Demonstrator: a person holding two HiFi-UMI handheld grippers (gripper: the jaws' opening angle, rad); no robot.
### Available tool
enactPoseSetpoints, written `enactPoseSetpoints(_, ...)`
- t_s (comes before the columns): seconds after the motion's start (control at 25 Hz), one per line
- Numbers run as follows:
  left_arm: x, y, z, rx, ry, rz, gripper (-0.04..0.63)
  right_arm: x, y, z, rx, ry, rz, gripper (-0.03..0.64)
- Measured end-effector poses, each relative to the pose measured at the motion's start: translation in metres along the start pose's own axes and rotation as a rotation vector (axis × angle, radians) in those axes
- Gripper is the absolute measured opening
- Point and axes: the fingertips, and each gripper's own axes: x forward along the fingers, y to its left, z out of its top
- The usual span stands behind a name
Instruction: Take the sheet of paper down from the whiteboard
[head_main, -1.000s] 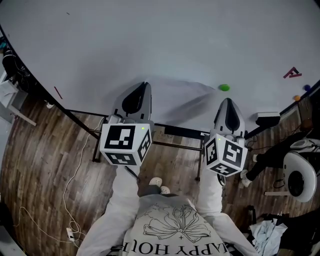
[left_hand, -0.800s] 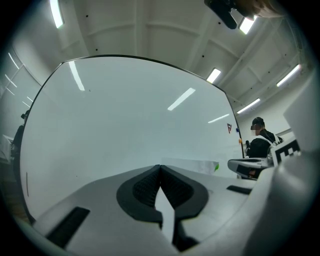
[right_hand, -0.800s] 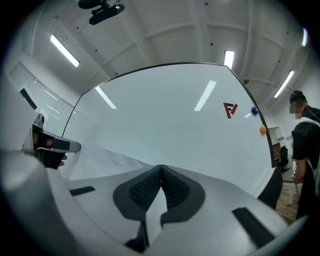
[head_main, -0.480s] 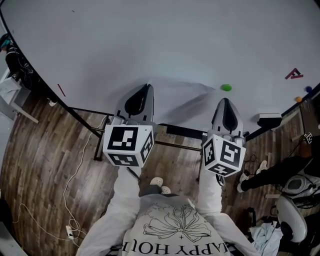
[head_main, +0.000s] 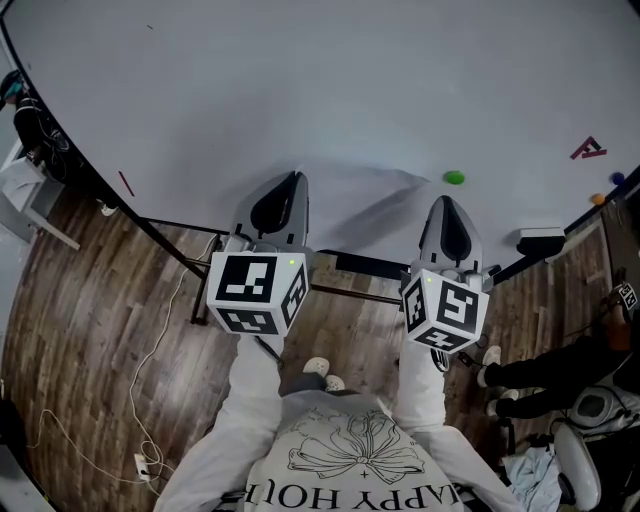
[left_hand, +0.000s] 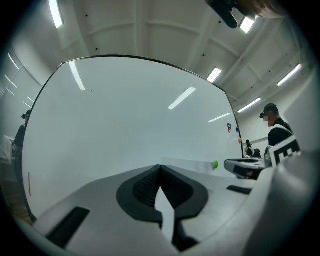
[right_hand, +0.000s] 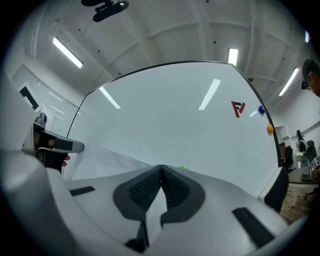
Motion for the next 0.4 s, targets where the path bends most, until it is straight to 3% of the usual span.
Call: enactPoseSetpoints(0.4, -0.0029, 0.0012, 0.0007, 0.000, 0.000, 0.000, 0.005, -0.0014, -0.0003, -0.0004, -0.008, 0.005, -0.005, 0.003)
